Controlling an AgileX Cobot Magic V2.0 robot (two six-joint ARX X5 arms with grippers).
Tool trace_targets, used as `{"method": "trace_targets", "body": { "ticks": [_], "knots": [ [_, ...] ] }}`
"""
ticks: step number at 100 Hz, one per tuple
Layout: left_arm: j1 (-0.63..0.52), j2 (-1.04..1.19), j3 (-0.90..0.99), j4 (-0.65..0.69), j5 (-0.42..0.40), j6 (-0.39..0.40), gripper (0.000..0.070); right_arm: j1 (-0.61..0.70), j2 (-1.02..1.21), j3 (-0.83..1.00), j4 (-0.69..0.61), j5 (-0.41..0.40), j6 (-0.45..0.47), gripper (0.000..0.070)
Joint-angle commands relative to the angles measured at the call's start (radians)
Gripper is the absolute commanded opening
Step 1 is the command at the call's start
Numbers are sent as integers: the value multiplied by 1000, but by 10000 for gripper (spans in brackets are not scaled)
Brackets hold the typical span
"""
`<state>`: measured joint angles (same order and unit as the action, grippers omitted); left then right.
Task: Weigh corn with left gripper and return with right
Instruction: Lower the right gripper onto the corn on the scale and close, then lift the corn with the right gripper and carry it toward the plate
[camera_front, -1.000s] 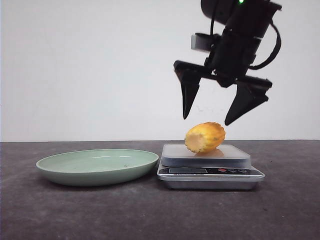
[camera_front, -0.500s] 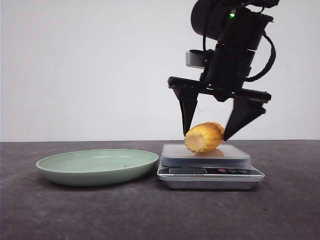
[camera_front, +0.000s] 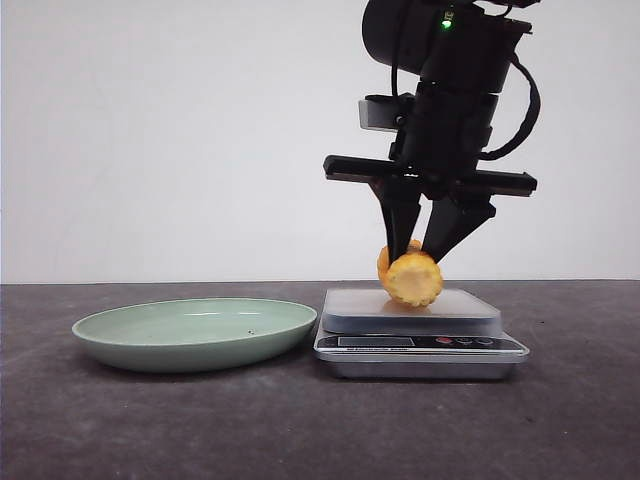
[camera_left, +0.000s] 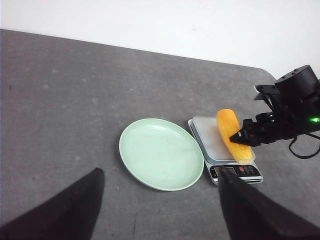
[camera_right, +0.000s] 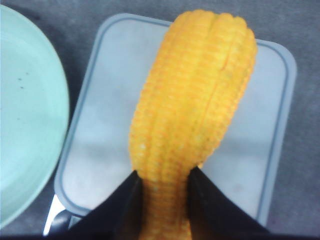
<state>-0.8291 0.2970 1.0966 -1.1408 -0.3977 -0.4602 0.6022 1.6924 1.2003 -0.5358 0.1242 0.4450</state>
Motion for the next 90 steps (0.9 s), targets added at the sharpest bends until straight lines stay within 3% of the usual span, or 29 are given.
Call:
{"method": "trace_targets", "body": {
  "ticks": [1, 29, 51, 73, 90],
  "knots": [
    [-8, 3, 12, 7, -2, 0, 429, 11, -18, 18, 3, 8, -10, 3],
    [-8, 3, 12, 7, -2, 3, 429, 80, -210, 19, 8, 5, -95, 3],
    [-8, 3, 12, 7, -2, 3, 429, 201, -341, 35, 79, -23, -91, 3],
    [-8, 3, 12, 8, -2, -2, 429, 315, -272, 172, 109, -17, -90, 3],
    [-8, 3, 12, 11, -2, -3, 429, 325, -116, 290, 110, -12, -73, 3]
  ]
}}
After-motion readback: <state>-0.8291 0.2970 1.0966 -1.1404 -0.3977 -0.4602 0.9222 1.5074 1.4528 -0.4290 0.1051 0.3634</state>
